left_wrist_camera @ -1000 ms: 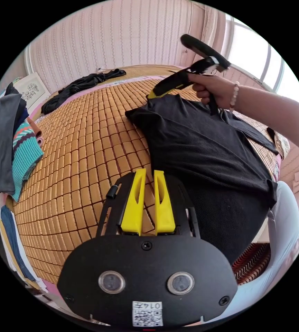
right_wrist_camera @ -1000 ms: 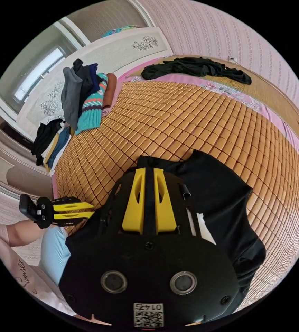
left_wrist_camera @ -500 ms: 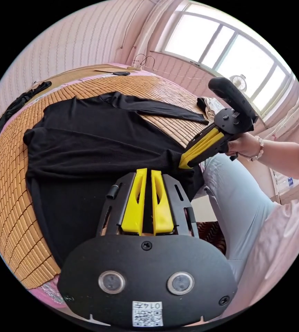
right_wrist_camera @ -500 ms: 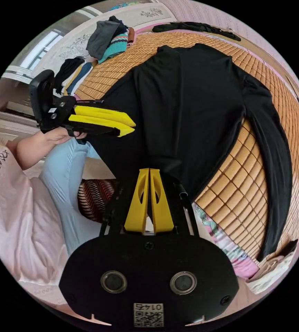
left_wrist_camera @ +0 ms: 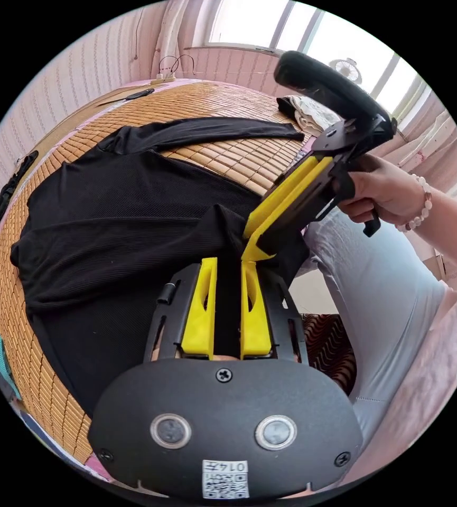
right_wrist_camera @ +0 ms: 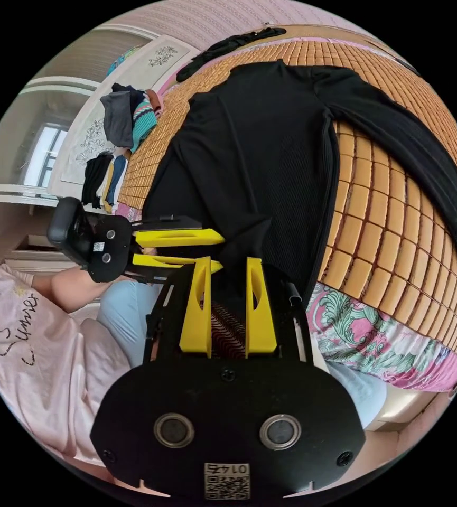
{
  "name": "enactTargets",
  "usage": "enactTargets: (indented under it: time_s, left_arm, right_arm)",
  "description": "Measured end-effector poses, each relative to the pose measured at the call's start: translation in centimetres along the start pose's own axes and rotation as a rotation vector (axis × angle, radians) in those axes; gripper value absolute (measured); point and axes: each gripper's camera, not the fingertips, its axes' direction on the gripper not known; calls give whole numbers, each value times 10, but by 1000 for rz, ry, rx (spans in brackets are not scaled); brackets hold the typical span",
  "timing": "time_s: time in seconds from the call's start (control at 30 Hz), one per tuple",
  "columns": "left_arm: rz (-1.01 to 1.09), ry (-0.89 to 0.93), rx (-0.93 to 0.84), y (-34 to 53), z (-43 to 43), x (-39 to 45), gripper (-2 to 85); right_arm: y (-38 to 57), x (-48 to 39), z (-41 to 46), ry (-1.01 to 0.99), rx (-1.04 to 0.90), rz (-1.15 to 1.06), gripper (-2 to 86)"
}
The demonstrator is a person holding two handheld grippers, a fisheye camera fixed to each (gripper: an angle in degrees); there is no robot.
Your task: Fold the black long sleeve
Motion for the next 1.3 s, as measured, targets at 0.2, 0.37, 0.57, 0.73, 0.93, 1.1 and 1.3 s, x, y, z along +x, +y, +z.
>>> enactTargets:
  time_s: [0.2,0.37,0.57,0.73,0.93,1.1,1.3]
  left_arm:
    - [-28,54,-27,-1,-9,-8,-8]
    - [22,124,28,11,-43,-2,-9]
    - [20,65,58,32,-62,-5,-8]
    - [-61,-73,77,42,-60,-28,15]
    - [-153,-133,90,40,-53,-67,52]
    - [-161,-97,16,25,-25,-76,64]
    - [-169,-92,-14,25,-24,-72,-1]
  right_arm:
    - [28,26,-28,-88,89,20,12]
    - [56,44,-54,-328,142,56,5]
    - [84,76,-63,-387,154,163,3]
    - [91,95,-66,-271,242,266,4]
    - [85,102,-64,-120,231,284,3]
    - [87,112,-57,-133,212,295,3]
    - [94,123,-65,-176,221,298,3]
